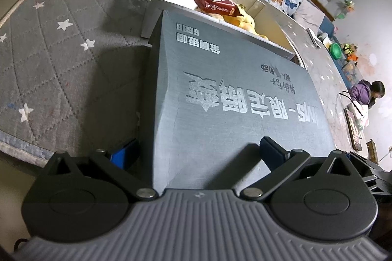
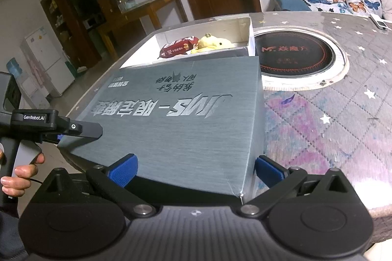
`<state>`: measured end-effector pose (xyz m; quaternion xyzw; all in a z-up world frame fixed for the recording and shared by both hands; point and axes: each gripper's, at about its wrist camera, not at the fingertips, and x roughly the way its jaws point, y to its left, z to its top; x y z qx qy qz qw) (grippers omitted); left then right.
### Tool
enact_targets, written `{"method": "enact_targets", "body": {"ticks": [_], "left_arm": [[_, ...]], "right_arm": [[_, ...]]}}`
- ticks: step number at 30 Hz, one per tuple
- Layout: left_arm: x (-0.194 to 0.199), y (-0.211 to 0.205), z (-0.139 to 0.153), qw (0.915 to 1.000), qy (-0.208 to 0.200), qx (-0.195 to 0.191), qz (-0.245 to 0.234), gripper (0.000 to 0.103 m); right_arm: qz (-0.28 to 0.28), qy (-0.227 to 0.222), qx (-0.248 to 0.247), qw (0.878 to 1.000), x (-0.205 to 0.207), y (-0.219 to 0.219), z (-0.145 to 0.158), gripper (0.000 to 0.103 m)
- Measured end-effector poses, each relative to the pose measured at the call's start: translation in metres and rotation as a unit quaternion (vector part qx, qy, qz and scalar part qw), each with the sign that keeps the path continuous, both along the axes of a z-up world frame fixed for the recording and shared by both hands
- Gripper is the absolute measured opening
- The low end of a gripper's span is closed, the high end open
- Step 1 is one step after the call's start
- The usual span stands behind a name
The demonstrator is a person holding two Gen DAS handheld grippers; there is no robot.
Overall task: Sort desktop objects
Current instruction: 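Lower the grey lid over the white box with both grippers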
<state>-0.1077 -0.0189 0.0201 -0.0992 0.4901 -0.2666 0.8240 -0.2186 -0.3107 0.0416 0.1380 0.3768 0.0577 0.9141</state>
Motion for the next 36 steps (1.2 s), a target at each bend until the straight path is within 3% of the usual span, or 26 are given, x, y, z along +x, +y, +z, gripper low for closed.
{"method": "enact_targets", "body": {"ticks": [25,31,36], "left_arm": [[0.008,-0.006,0.002,0.9997,0.02,0.012,0.003,0.103],[0.007,-0.009,0.006,0.9996,0.011,0.026,0.001,0.103],[0.003,-0.019,0.014,0.998,-0.021,0.058,-0.014,0.103]], "right_arm": [[0.006,0.004,0.006,1.0,0.024,-0.01,-0.005,0.103],[0.007,0.007,0.01,1.0,0.032,-0.013,-0.006,0.103],[0.009,0.008,0.01,1.0,0.037,-0.014,-0.007,0.103]]}}
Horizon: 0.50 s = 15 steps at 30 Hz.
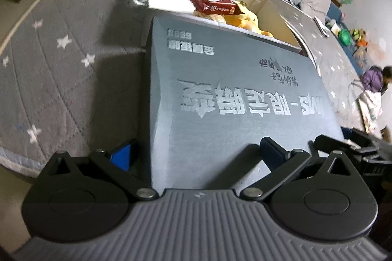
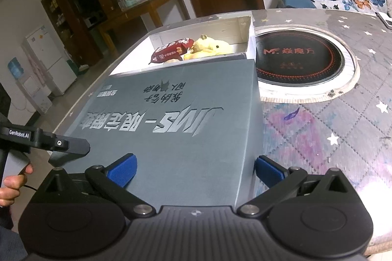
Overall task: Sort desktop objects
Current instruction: 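Lower the grey lid over the white box with both grippers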
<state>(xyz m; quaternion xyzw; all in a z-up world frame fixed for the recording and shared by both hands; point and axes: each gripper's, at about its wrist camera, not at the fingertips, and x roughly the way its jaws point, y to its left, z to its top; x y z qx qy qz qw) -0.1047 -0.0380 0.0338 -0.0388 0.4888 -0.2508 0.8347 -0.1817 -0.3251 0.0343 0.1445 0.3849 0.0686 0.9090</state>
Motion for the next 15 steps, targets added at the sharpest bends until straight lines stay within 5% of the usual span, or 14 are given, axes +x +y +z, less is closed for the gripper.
{"method": "enact_targets", "body": {"ticks": [15], "left_arm": [[0.006,-0.006,0.002,0.9997,0.003,0.019,-0.012,0.103]], "right_arm": [[0.009,0.013,0.008,1.0,0.012,-0.006,-0.002,0.103]]}}
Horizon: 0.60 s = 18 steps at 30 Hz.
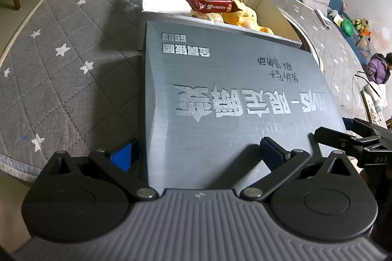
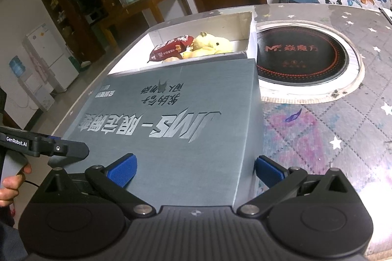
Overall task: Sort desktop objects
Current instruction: 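Lower the grey lid over the white box with both grippers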
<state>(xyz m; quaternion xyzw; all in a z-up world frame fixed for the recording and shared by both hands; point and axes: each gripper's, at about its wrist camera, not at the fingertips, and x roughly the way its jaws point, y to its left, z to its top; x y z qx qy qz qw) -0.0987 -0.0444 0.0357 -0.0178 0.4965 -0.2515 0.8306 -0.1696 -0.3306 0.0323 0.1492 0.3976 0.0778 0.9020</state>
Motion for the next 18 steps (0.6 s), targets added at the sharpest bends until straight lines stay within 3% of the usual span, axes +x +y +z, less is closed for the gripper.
{"method": "enact_targets", "body": {"ticks": [18], "left_arm": [[0.022,0.004,-0.005,0.999,0.038,-0.018,-0.013,0.103]], "right_arm": [[-0.006,0.004,0.034,0.999,0.018,-0.014,-0.008,0.103]]}}
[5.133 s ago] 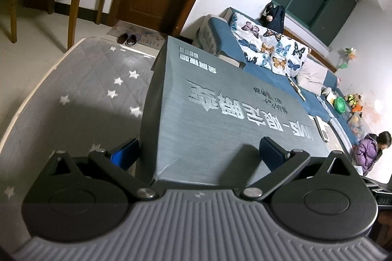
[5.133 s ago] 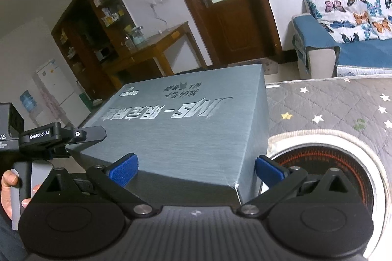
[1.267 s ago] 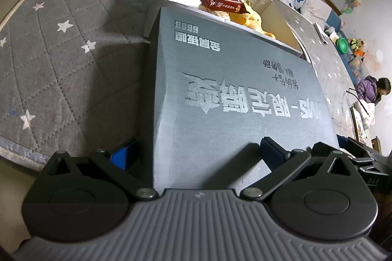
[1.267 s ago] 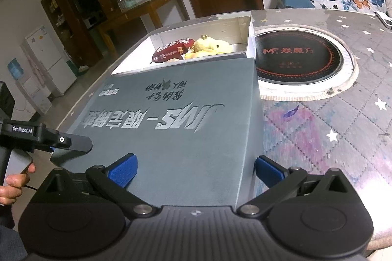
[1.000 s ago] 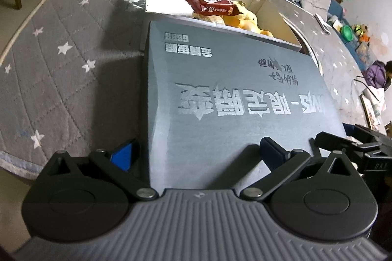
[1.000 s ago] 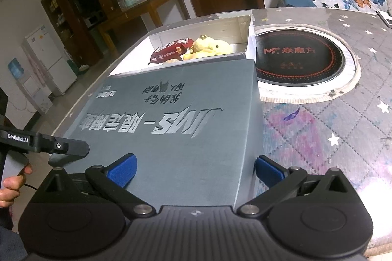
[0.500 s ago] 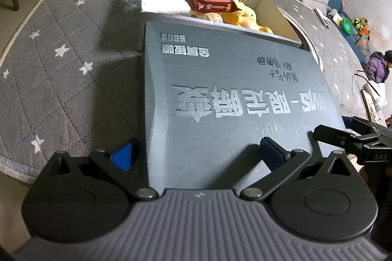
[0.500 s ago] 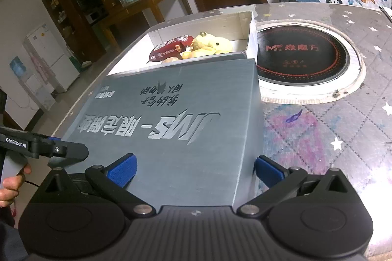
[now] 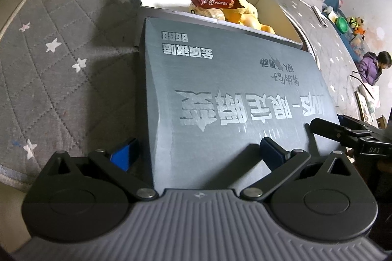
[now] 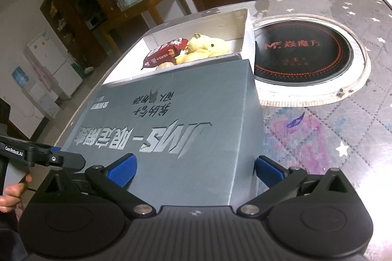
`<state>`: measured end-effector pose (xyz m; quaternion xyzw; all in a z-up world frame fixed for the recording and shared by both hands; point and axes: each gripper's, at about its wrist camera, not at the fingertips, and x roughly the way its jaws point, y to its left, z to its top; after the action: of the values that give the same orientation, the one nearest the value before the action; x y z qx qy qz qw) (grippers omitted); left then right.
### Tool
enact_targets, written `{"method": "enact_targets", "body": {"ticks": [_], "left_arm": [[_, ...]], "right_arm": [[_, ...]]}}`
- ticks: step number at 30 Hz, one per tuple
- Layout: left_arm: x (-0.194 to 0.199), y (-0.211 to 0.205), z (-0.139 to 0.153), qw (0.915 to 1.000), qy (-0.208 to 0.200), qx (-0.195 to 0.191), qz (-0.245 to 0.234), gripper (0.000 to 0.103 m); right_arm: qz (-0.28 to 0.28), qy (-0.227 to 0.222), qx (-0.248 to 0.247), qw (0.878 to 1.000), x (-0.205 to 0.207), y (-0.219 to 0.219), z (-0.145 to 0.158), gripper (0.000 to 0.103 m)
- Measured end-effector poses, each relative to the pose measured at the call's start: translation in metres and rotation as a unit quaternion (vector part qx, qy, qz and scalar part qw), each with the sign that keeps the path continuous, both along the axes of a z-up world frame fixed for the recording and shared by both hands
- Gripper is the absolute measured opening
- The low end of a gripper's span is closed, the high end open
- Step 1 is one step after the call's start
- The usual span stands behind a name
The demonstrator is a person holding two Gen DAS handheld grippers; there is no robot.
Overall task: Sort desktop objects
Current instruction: 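Lower the grey lid over the white box with both grippers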
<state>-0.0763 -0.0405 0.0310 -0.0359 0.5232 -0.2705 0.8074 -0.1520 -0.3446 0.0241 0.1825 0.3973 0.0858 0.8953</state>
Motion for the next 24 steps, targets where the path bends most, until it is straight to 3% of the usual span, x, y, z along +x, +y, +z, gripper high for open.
{"method": "enact_targets", "body": {"ticks": [11,24], "left_arm": [[0.005,0.001,0.001,0.9999,0.009,-0.004,-0.007,0.103],[0.0,0.01,0.009,0.9998,0.013,-0.017,0.0,0.103]], "right_arm": [[0.002,-0.003,0.003,1.0,0.001,0.0,0.0,0.103],[0.006,-0.023,-0.03,0.999,-0.005,0.019,0.016,0.103]]}}
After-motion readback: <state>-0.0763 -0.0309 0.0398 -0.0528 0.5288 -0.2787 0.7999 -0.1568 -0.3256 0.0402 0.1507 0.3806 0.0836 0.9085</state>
